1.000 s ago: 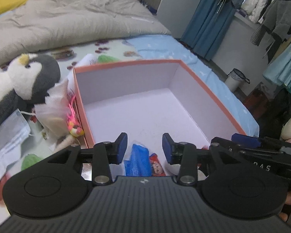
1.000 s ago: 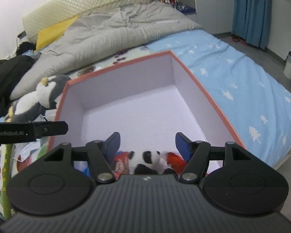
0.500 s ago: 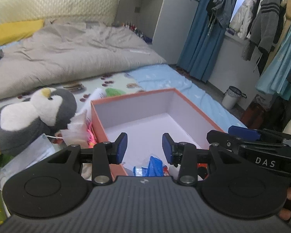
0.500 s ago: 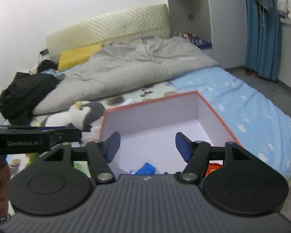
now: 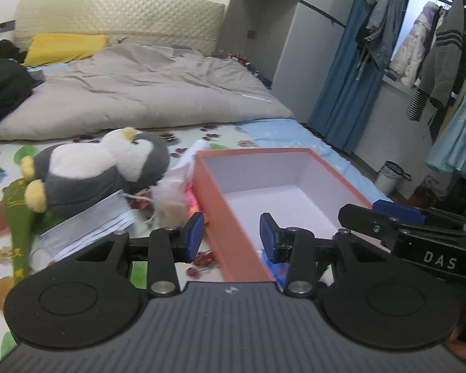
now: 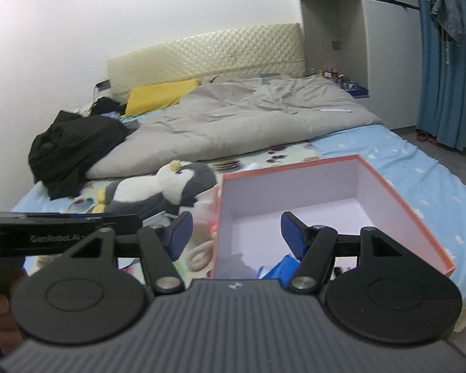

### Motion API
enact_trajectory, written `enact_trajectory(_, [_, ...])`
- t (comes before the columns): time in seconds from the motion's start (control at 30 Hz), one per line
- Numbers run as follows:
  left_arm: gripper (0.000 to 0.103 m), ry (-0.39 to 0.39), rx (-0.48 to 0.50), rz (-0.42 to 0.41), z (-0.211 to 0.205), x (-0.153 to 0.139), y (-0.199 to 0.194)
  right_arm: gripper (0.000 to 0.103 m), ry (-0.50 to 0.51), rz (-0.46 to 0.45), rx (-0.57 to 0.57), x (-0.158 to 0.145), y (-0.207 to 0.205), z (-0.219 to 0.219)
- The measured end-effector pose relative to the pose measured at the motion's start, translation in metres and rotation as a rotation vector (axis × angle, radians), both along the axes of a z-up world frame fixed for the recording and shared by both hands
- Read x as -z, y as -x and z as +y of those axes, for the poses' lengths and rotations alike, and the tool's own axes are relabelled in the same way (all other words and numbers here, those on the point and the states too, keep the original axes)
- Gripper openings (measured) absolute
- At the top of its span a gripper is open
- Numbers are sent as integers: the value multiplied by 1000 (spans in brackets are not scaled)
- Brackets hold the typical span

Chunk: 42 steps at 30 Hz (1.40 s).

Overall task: Organize soft objects
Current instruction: 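Open both tools to drop the wrapper and cloth into the box, then withdraw, then move both tools toward the white rope loop and blue face mask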

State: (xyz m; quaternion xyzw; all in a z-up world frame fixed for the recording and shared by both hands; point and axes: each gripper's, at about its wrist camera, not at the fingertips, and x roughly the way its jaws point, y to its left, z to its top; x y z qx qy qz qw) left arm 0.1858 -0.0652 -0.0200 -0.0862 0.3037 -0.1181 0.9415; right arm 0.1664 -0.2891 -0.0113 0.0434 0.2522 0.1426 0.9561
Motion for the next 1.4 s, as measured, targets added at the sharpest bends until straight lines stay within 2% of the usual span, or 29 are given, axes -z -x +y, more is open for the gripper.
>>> enact_trajectory(0.4, [45,-4,-83,57,47,33,22,66,40,32,-44,24,20,50])
enact_trajectory(0.8, [45,-28,-165,142,83,73,54,66,81,122,-111,56,42,88])
enact_trajectory(0.93, [51,-26,-193,164,94,85,61,66,103,138,-128,66,44,99])
enact_trajectory(1.13, [54,-43,-221,207,108,109,49,65,132,156,-158,80,34,116])
enact_trajectory(1.4, [55,-85,-234,250,125,137,10,65,139,177,-147,97,0,130])
